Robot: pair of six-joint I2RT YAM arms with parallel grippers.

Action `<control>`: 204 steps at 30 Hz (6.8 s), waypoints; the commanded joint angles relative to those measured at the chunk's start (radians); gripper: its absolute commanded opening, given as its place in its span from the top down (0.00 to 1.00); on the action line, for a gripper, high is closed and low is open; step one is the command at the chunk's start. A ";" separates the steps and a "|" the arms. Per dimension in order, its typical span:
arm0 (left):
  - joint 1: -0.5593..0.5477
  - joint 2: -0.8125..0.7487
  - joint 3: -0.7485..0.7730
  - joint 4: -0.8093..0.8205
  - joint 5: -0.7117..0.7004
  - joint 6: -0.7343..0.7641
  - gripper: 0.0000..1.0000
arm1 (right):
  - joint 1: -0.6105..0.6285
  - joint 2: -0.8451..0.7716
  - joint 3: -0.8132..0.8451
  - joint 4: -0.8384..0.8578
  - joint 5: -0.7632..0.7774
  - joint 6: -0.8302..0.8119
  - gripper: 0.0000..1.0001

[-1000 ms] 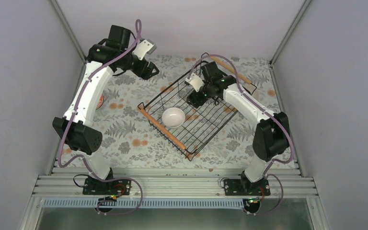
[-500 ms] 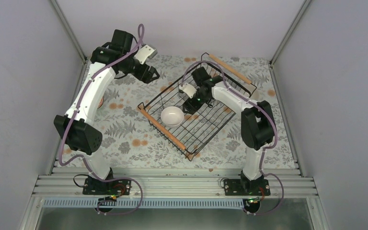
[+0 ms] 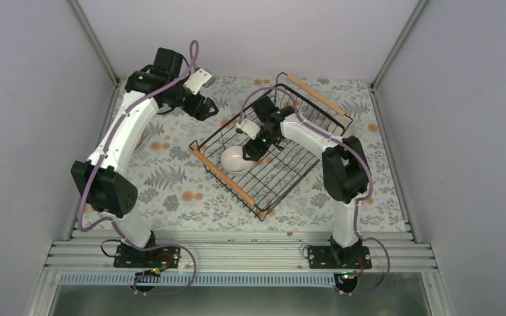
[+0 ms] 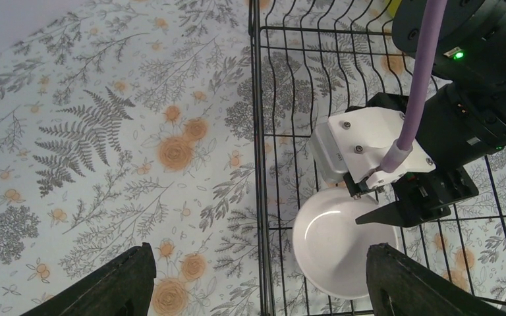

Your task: Unload the bowls from the dish rack

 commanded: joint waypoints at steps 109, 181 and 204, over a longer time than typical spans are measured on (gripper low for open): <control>-0.003 -0.075 -0.138 0.121 0.027 0.000 0.20 | -1.010 -0.090 -0.077 0.225 -0.316 0.038 0.96; 0.102 -0.173 -0.073 0.110 -0.203 0.043 0.19 | -0.789 -0.474 -0.001 -0.360 -0.144 -0.344 0.45; 0.174 -0.090 -0.067 0.054 0.063 0.117 0.19 | -0.323 -0.361 0.147 -0.060 0.327 0.038 0.37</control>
